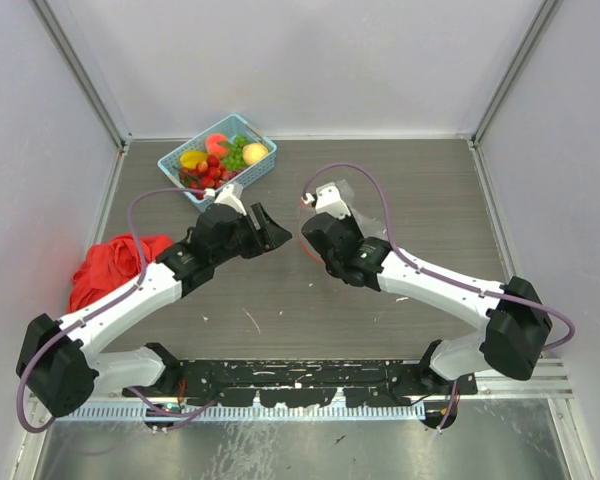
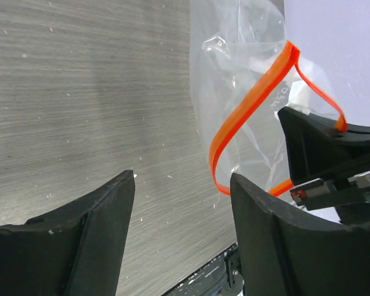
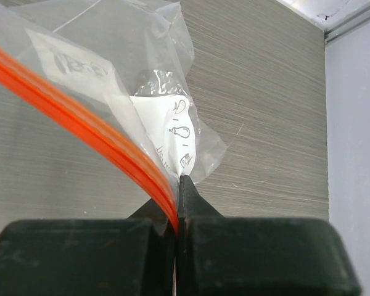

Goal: Place the food in the zip-top bag and seal the zipper
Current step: Open the zipper of the food storage bag at the center of the board, then move the bin to the center of the board.

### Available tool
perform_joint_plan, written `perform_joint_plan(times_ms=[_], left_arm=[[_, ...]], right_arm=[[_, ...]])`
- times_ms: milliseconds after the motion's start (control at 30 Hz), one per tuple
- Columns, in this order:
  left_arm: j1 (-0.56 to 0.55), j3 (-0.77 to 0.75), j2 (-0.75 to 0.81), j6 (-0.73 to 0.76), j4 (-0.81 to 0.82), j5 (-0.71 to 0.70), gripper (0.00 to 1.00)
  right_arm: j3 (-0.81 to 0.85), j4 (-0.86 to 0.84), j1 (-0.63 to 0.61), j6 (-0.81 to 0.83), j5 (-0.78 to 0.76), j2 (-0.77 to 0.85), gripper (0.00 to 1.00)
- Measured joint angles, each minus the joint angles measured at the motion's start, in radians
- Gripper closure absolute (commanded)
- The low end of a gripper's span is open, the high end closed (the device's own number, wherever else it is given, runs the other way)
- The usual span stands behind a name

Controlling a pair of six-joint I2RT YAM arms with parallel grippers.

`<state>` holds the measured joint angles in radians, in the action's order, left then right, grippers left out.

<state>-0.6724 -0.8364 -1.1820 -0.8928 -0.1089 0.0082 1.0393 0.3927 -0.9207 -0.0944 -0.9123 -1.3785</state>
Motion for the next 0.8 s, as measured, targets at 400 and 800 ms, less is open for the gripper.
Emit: perform_joint_plan(times_ms=[400,800], left_arm=[[0.23,-0.098,-0.014,0.097,-0.12,-0.008,0.18],[0.415,-0.42,-0.387,0.378,-0.155,-0.048,0.13]], right_arm=[[0.0,0.0,0.059,0.018,0.034,-0.035,0.99],[0.0,-0.004,0.072,0.026,0.078,-0.066,0.99]])
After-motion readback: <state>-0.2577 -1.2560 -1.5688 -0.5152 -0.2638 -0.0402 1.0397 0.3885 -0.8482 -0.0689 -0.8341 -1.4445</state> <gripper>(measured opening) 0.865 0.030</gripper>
